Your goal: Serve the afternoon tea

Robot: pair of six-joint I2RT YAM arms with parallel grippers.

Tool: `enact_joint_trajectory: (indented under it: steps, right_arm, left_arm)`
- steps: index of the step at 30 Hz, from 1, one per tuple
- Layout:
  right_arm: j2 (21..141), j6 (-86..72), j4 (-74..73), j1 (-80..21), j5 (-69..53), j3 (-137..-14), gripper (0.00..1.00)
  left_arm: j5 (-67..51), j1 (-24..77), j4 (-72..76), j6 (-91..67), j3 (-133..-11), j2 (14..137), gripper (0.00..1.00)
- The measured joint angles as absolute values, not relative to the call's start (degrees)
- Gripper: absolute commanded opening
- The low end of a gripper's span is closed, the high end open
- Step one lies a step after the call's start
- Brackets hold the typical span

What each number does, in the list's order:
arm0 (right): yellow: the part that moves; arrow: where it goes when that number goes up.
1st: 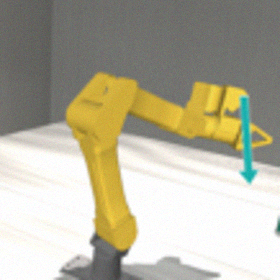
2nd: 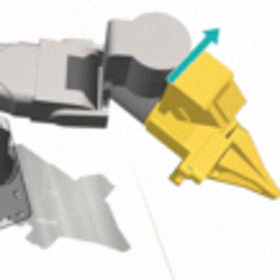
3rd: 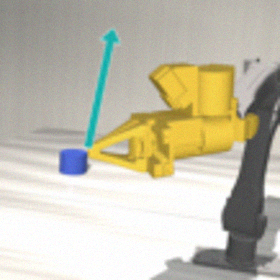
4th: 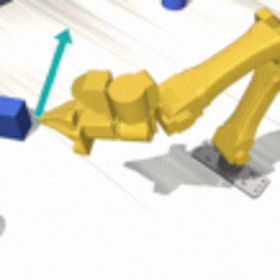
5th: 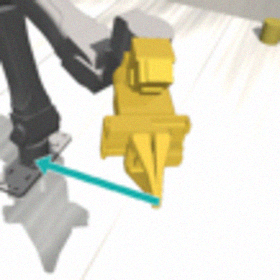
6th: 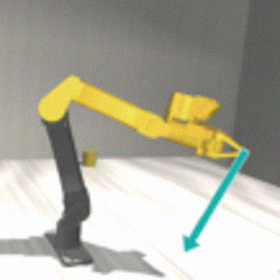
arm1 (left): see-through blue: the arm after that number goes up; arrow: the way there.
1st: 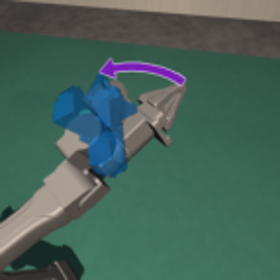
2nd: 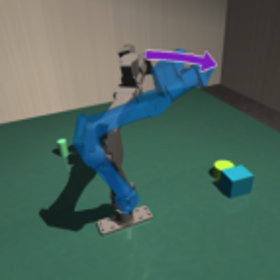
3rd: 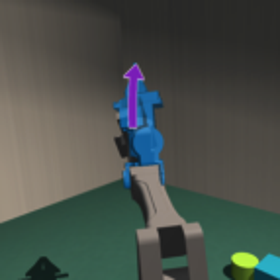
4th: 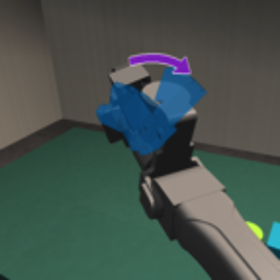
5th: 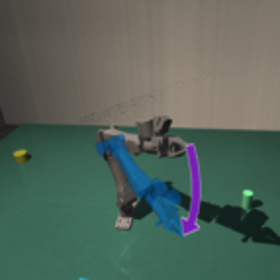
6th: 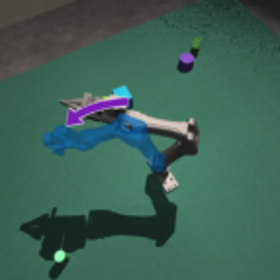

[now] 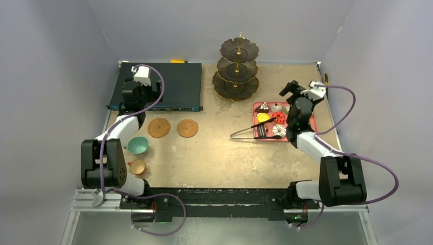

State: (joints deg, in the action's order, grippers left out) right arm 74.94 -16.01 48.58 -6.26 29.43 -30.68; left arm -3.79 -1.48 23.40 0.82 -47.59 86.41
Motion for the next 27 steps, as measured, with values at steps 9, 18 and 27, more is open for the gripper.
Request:
enact_joint_trajectory:
  steps: [9,18,27]
  right_arm:
    - [75.7,-30.4,24.3,-2.2,12.9,-42.3,0.98]
    - [80.7,-26.0,14.9,-19.4,15.4,-58.6,0.98]
    - [91.5,-20.6,11.1,-23.2,16.8,-78.7,0.96]
  left_arm:
    - [-11.4,-3.1,0.8,1.1,-54.3,79.7,0.99]
    - [-17.3,-3.1,-10.6,-1.3,-66.6,79.9,0.99]
    - [-20.1,-3.1,-16.9,-2.4,-69.8,80.7,0.99]
